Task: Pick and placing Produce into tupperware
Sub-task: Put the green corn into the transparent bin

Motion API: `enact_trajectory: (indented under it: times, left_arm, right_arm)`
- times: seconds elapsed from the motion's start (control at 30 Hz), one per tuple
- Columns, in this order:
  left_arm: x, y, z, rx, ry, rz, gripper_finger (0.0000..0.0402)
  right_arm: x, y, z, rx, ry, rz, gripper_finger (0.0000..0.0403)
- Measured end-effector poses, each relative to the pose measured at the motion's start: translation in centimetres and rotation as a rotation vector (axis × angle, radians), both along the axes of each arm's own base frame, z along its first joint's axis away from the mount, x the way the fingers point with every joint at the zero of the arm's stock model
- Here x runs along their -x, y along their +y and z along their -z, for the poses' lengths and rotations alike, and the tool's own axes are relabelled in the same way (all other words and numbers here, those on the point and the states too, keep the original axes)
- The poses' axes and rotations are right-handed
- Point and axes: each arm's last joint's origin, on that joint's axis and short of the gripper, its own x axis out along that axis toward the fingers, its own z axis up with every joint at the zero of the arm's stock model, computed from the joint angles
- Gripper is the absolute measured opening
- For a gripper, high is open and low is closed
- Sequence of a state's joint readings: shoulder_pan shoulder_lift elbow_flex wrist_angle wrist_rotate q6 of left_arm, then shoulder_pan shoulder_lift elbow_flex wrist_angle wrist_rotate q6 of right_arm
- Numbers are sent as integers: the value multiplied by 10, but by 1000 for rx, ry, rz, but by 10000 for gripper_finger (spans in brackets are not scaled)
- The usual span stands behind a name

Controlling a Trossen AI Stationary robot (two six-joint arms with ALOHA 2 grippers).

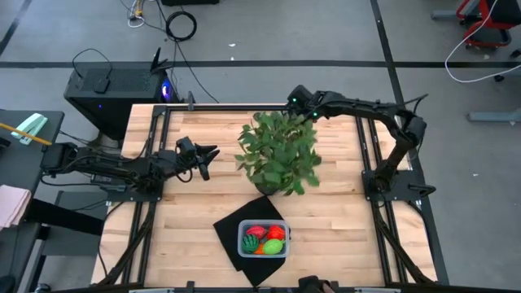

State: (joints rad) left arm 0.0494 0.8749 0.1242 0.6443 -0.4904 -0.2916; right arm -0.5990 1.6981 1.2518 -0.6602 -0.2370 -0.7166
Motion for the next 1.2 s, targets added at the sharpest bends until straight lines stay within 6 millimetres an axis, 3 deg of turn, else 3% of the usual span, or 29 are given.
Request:
enact_trajectory:
  times: [0.33,0.97,1.2]
  left_arm:
    - [0,0,0,1,-1,1,107]
    - [-1,-1,1,8,6,44,107]
    - [0,-1,1,16,9,42,107]
  right_arm:
    - [2,-9,11,14,51,40,294]
    - [41,-50,6,-108,-13,223,283]
    - [39,-49,6,-104,-42,114,273]
